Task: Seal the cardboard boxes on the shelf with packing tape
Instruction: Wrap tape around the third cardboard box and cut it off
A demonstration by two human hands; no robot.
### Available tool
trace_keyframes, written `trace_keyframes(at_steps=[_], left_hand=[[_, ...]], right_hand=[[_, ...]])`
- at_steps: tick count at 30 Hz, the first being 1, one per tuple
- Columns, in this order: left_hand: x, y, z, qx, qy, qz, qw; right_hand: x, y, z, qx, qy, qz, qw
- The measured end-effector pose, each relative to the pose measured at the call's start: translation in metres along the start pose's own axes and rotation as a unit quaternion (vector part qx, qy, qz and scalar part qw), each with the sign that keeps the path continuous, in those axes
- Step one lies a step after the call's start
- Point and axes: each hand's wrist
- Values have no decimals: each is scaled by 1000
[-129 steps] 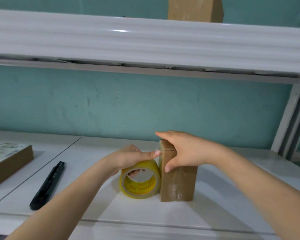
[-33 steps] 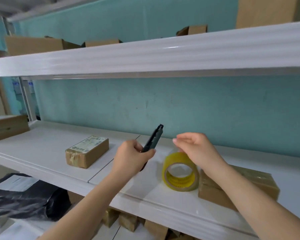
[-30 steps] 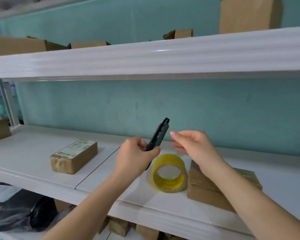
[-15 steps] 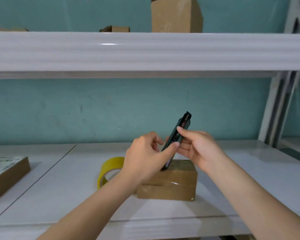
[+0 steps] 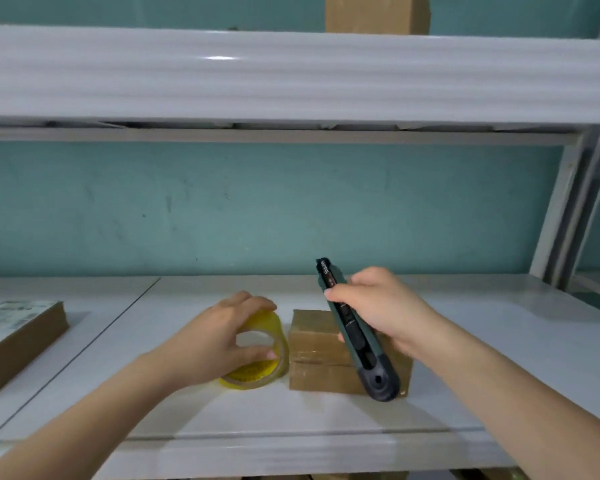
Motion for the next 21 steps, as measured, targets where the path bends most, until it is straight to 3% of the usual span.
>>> trace_keyframes(at_steps=[3, 7, 13, 18, 21], left_hand=[[1, -5, -4, -31, 25, 48, 998], [11, -17, -10, -40, 33, 105, 993], [24, -28, -16, -88, -2, 176, 980], [32, -12, -11, -157, 67, 365, 915], [15, 11, -15, -73, 49, 333, 939]], right_hand=[[-19, -7, -2, 45, -29, -205, 977], [-28, -19, -2, 32, -85, -329, 940], [-29, -45, -1, -76, -168, -305, 934], [-37, -56, 1, -91, -182, -314, 927], [-41, -59, 5, -100, -180, -318, 925]])
Point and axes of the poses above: each hand's wrist, its own z-axis towards the middle knuckle, its own x-axis out of the back of the hand, y = z × x, and after that the axes turned 4 degrees about x, right-handed
